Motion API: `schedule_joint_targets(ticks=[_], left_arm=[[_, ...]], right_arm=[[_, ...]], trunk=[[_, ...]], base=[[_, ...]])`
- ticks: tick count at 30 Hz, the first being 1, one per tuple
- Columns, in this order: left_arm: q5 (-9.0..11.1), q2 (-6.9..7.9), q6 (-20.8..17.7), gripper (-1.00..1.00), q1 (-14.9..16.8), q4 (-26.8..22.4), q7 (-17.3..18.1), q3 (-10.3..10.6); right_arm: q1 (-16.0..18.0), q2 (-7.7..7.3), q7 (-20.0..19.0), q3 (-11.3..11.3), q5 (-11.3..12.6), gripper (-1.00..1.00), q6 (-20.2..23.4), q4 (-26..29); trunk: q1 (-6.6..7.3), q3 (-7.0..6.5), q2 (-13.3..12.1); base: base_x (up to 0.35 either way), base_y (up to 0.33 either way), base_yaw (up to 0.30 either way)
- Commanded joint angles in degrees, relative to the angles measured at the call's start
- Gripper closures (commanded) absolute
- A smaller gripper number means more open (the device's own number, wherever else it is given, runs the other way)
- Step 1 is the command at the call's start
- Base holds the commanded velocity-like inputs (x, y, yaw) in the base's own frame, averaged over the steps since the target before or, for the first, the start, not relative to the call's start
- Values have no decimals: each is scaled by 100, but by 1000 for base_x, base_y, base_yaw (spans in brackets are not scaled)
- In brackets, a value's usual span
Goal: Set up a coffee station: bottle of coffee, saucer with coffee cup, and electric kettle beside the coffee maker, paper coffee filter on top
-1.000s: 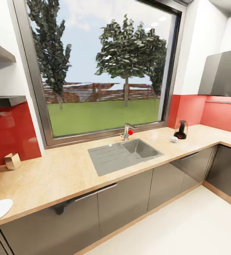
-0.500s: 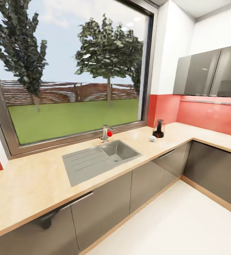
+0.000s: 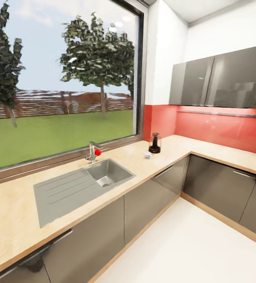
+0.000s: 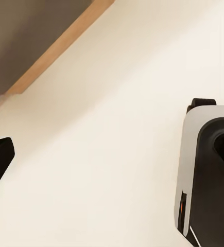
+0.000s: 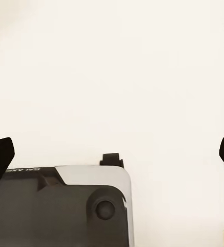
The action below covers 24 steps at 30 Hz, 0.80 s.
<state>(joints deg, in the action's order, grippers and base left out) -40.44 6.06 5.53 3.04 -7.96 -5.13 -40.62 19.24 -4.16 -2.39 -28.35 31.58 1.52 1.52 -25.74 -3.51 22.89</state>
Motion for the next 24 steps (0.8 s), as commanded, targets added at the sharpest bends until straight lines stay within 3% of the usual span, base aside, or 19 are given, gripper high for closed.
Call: schedule_joint_targets(ticks=[1, 24], left_arm=[[-60, 1, 28, -100, 3, 12, -23, -42], [-61, 9, 20, -100, -5, 134, -29, -45]], right_arm=[[1, -1, -14, -48, 58, -100, 16, 5], [1, 47, -16, -68, 14, -100, 22, 15]], trunk=[[-4, 2, 3], [-4, 2, 3]], base=[[233, -198, -75], [237, -196, -8]])
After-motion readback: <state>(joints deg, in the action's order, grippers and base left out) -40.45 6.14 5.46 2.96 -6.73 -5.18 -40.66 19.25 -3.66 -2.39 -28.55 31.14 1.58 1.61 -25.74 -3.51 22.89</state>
